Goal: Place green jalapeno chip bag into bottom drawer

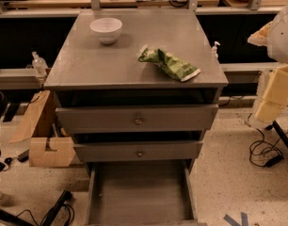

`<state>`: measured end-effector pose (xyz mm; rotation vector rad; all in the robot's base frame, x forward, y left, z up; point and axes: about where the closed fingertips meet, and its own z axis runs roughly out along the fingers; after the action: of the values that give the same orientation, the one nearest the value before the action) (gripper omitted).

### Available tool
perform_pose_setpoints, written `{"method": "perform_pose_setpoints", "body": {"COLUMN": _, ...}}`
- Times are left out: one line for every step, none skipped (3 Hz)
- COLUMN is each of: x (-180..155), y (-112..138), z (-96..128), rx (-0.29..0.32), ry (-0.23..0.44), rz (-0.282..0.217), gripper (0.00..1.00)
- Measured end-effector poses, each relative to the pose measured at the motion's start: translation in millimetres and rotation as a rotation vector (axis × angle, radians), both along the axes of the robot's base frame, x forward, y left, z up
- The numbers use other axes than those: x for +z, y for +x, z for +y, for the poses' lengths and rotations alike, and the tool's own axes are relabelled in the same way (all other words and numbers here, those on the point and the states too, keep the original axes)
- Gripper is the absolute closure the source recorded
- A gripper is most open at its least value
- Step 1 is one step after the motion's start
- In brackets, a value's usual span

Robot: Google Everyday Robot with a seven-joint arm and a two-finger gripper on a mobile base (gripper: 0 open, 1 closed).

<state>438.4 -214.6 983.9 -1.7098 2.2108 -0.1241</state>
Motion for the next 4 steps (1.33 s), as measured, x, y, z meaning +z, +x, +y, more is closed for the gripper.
{"method": "perform_pose_setpoints", "body": {"x": 0, "y": 1, "z": 0, "rx": -0.001, "ry": 0.001, "rz": -0.006, "gripper": 0.00}}
{"method": "perform_pose_setpoints", "body": {"x": 0, "y": 12, "z": 2, "rx": -0.009, "ry": 0.008, "rz": -0.067, "gripper": 0.00}}
{"method": "perform_pose_setpoints", "body": {"x": -1, "y": 54, "z": 8, "rx": 0.013, "ry": 0.032, "rz": -0.165, "gripper": 0.00}}
{"method": "perform_pose_setpoints", "body": {"x": -5, "y": 106, "z": 16, "rx": 0.039, "ry": 0.089, "rz": -0.264, "gripper": 0.00}}
